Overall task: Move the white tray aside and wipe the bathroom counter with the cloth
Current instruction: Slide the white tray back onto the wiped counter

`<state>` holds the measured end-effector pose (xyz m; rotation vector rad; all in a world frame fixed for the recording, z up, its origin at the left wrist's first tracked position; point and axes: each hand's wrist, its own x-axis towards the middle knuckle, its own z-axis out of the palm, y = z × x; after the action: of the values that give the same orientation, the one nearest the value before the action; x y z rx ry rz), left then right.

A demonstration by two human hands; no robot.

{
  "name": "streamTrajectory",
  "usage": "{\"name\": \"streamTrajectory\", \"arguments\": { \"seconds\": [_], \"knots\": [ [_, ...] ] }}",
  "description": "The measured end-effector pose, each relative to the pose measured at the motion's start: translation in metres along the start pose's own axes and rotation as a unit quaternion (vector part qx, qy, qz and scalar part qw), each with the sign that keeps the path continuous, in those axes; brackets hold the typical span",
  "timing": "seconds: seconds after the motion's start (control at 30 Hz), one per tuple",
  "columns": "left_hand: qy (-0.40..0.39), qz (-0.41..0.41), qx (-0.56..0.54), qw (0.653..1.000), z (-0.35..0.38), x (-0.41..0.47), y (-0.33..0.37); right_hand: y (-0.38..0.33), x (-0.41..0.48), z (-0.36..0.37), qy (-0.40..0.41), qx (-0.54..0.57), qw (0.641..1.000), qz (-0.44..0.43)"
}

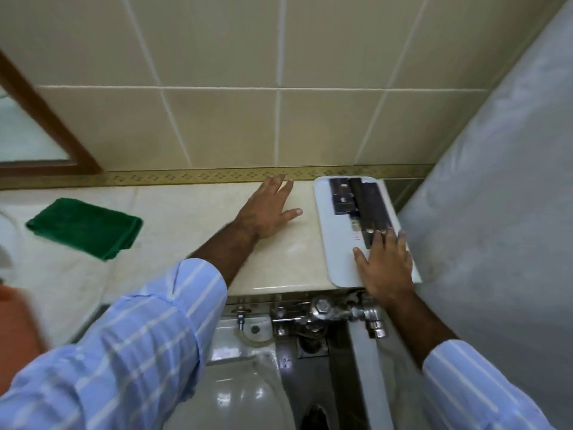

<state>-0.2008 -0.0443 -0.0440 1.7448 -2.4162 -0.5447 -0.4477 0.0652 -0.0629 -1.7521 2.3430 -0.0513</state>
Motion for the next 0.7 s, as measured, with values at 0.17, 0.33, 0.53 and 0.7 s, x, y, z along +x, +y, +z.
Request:
{"name": "streamTrajectory", "arguments": {
  "seconds": [0.17,0.33,0.53,0.7],
  "knots": [
    [-0.017,-0.025,-0.027,0.999,0.022,0.058,0.048,0.070,-0.007,-0.002,0.020,0.053,0.994,0.098],
    [0.034,-0.104,-0.033,0.993,0.040,0.100,0.064,0.095,-0.003,0.003,0.012,0.187,0.974,0.129],
    [0.061,-0.160,-0.035,0.985,0.044,0.128,0.060,0.096,0.007,0.014,0.026,0.261,0.956,0.133],
    [0.068,-0.222,-0.188,0.954,0.038,0.105,0.040,0.099,0.006,0.014,0.024,0.301,0.940,0.161]
  ]
}}
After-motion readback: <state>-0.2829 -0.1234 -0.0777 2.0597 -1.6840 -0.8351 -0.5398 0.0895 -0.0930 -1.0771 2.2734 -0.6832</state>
